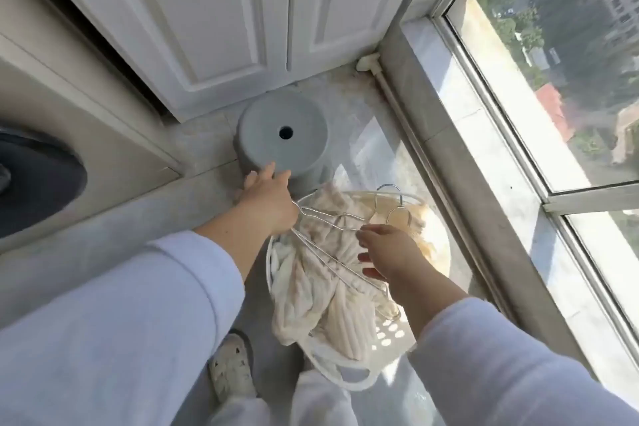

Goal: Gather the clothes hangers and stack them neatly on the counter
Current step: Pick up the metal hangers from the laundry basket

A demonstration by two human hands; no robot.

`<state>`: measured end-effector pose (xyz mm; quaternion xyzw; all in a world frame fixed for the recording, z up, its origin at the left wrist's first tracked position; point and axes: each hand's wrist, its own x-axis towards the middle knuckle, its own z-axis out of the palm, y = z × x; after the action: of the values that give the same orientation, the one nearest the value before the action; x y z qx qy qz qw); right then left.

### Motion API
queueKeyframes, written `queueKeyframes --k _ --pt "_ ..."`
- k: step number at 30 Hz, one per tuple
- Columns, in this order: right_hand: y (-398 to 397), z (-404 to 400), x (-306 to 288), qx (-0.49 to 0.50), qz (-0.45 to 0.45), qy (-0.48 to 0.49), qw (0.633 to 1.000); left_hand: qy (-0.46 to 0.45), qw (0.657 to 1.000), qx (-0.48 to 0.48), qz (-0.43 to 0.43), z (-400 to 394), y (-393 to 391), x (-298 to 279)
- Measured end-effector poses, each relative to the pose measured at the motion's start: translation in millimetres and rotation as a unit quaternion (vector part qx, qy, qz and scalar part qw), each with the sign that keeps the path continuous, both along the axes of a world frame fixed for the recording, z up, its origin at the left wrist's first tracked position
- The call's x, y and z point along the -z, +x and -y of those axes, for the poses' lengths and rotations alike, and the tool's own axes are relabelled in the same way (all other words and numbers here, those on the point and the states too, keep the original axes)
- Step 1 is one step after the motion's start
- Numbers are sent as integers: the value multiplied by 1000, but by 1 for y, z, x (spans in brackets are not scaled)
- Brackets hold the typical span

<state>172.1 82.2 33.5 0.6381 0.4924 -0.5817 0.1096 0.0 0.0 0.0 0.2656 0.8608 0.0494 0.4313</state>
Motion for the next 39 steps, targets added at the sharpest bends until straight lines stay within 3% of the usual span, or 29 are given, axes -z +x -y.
queueKeyframes --k 6,10,14,18,24,28,33,39 --pt "15 -6 57 25 11 -37 999 -106 980 154 -65 -19 9 71" --pt "20 -8 65 29 10 -32 999 -146 953 237 -119 -14 13 76" --pt "25 -3 53 24 15 -26 999 -114 957 263 -53 -1 25 56" --pt "33 7 23 38 40 -18 998 -75 950 304 8 11 46 -3" --pt "37 24 -63 160 20 -38 986 -35 957 286 22 22 48 -129" --pt "12 20 -137 223 -63 -37 972 2 964 267 3 22 29 -233" --pt "-28 0 -222 154 -136 12 979 38 977 206 -35 28 5 -331" --pt "-80 -23 -358 219 -352 -27 910 81 966 189 -155 42 -11 -440"
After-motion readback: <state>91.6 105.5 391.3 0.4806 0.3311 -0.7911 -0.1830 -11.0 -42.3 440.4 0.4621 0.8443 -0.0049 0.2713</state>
